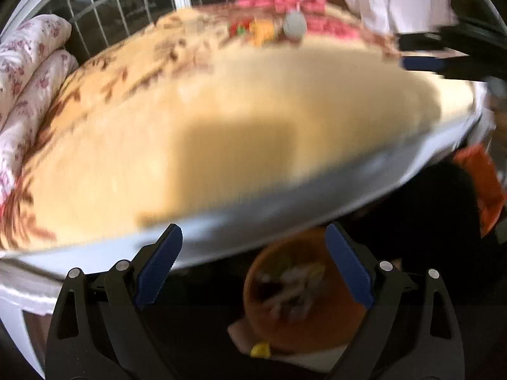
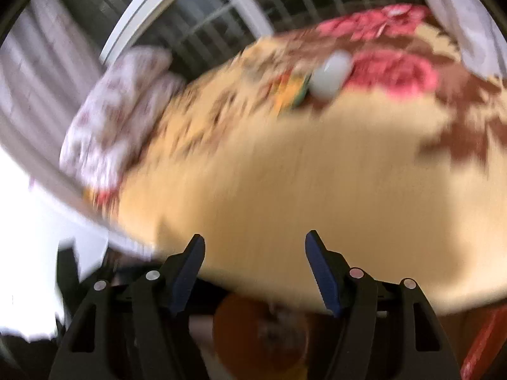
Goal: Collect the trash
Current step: 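Move the right tool to the grey cylinder and grasp it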
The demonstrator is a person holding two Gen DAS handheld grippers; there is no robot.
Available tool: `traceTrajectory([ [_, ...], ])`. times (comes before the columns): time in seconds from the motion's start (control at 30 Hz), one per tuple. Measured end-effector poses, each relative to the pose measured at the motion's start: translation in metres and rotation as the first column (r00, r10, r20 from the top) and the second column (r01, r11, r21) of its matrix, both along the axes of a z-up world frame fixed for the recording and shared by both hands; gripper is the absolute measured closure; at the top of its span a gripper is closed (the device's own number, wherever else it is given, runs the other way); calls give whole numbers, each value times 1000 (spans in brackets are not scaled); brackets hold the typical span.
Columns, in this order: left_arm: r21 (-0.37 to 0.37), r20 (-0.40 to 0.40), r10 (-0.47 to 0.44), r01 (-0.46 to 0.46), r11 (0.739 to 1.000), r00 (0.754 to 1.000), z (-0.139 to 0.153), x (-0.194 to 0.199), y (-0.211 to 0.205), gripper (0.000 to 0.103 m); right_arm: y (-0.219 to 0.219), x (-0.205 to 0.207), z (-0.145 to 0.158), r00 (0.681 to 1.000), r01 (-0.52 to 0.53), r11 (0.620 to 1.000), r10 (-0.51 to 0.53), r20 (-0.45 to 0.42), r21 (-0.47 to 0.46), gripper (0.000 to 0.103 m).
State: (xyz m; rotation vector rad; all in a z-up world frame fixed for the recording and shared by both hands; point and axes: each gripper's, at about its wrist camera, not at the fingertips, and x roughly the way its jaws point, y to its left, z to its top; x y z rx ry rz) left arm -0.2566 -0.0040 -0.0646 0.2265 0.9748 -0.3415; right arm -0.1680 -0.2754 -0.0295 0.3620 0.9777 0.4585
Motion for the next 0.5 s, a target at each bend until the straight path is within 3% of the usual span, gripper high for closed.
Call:
traceTrajectory([
  [0.13,-67,67,29,-24,997,997,24,37,-8,13,-20,92,16,990,139,989,-139,-15,54,30],
  [0.27,-83,111,58,-49,995,992,26,68,-18,13,-19,184,9,967,246,968,-242,-76,56,33],
  [0.4,-97,100,59,-50,994,993,20,93,-24,13,-18,231,-14,939,311,950,-302,-165,32,33],
  [0.5,-107,83,54,-45,993,995,18,105,-26,13,-13,258,-31,914,338,939,-342,-220,-55,33],
])
